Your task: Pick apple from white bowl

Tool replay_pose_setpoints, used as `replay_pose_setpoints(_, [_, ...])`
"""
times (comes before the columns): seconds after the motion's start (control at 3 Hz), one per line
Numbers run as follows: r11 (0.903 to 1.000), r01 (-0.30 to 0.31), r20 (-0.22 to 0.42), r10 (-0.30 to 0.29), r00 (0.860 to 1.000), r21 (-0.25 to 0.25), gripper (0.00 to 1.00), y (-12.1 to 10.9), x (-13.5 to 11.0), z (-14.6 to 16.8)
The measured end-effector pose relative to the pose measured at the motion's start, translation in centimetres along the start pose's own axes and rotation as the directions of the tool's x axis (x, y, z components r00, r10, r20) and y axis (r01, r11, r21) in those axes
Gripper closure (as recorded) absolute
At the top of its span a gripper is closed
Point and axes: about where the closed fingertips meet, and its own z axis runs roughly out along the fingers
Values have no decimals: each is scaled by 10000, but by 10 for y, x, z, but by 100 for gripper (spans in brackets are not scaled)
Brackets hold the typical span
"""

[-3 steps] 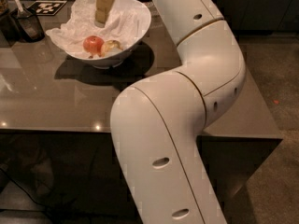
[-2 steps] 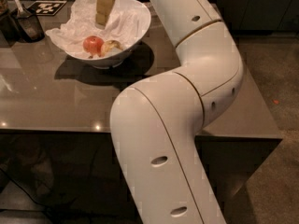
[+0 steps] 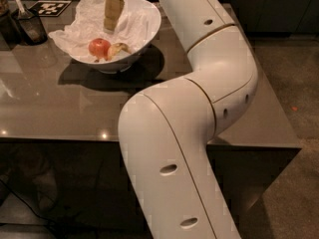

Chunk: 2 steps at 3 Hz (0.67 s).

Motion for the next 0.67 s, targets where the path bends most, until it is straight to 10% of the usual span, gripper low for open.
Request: replay_pose_setpoints(0.67, [9995,-222,-271,216,9994,-226,6,1,14,16])
